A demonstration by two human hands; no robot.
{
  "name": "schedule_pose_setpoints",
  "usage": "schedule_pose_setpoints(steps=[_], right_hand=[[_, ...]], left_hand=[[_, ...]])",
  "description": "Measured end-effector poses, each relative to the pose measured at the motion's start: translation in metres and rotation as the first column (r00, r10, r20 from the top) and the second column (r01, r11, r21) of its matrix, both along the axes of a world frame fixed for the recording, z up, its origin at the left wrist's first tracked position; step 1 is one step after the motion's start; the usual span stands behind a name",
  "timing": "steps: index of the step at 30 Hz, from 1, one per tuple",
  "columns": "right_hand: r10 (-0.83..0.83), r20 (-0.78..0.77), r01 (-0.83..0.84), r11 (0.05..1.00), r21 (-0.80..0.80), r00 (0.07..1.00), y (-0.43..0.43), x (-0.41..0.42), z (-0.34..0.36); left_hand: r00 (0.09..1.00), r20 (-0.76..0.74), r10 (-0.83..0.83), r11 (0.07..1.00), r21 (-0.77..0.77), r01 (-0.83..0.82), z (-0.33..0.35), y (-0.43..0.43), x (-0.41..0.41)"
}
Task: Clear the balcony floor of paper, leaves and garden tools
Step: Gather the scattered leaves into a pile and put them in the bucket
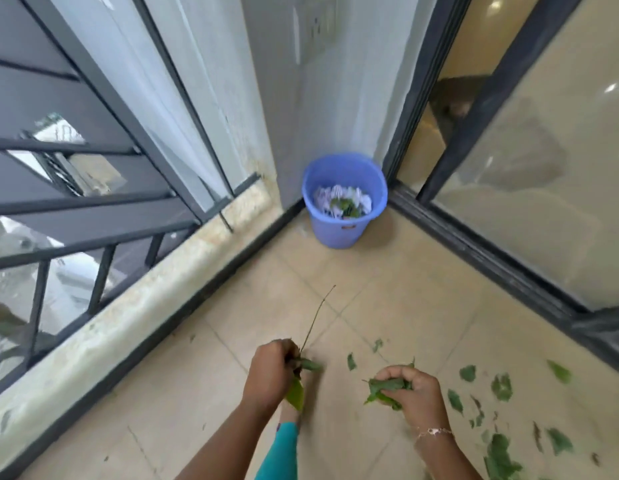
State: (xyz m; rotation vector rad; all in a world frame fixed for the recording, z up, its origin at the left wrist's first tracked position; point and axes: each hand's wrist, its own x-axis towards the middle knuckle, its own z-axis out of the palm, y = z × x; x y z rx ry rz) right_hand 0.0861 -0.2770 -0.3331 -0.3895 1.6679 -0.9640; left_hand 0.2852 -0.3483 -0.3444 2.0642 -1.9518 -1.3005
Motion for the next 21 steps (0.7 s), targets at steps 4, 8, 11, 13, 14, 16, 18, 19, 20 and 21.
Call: schedule_pose_setpoints(steps=[4, 8, 11, 13, 14, 16, 18, 19, 20, 21], right_hand=[[-0.038, 0.001, 0.038, 0.999, -0.025, 0.999, -0.084, -0.024, -0.006], [-0.062, 0.003, 0.062, 0.997, -0.038, 0.998, -0.182, -0.038, -0.022], [-0.084, 0.030, 0.085, 0.996, -0.022, 0.996, -0.256, -0.047, -0.034], [-0.086, -0.009, 0.086, 0.996, -0.017, 0.996, -0.299, -0.055, -0.045], [-0.086, -0.024, 0.086, 0.996, -0.010, 0.996, -0.319, -0.057, -0.050], [-0.105, -0.005, 0.105, 0.994, 0.032, 0.994, -0.353, -0.062, -0.058], [-0.135, 0.057, 0.131, 0.988, 0.081, 0.989, -0.380, -0.064, -0.063], [-0.129, 0.090, 0.119, 0.987, 0.104, 0.988, -0.391, -0.065, -0.066], [-0.110, 0.120, 0.095, 0.988, 0.125, 0.987, -0.399, -0.065, -0.067], [-0.083, 0.137, 0.063, 0.987, 0.145, 0.987, -0.405, -0.067, -0.071]], left_hand=[[0.996, -0.073, 0.050, 0.999, -0.017, -0.051, -0.011, -0.078, -0.031], [0.988, -0.101, 0.115, 0.992, -0.039, -0.120, -0.021, -0.164, -0.062], [0.988, -0.073, 0.136, 0.991, 0.009, -0.135, -0.032, -0.228, -0.077], [0.991, -0.037, 0.129, 0.991, 0.026, -0.128, -0.037, -0.267, -0.087], [0.992, -0.032, 0.119, 0.993, 0.025, -0.118, -0.039, -0.285, -0.091], [0.996, -0.021, 0.083, 0.996, 0.020, -0.082, -0.045, -0.319, -0.101], [0.998, 0.015, 0.054, 0.998, 0.032, -0.054, -0.054, -0.347, -0.112], [0.998, 0.032, 0.046, 0.998, 0.048, -0.047, -0.058, -0.358, -0.118], [0.999, 0.031, 0.039, 0.997, 0.072, -0.041, -0.062, -0.367, -0.122], [0.999, 0.007, 0.048, 0.992, 0.116, -0.048, -0.066, -0.375, -0.127]])
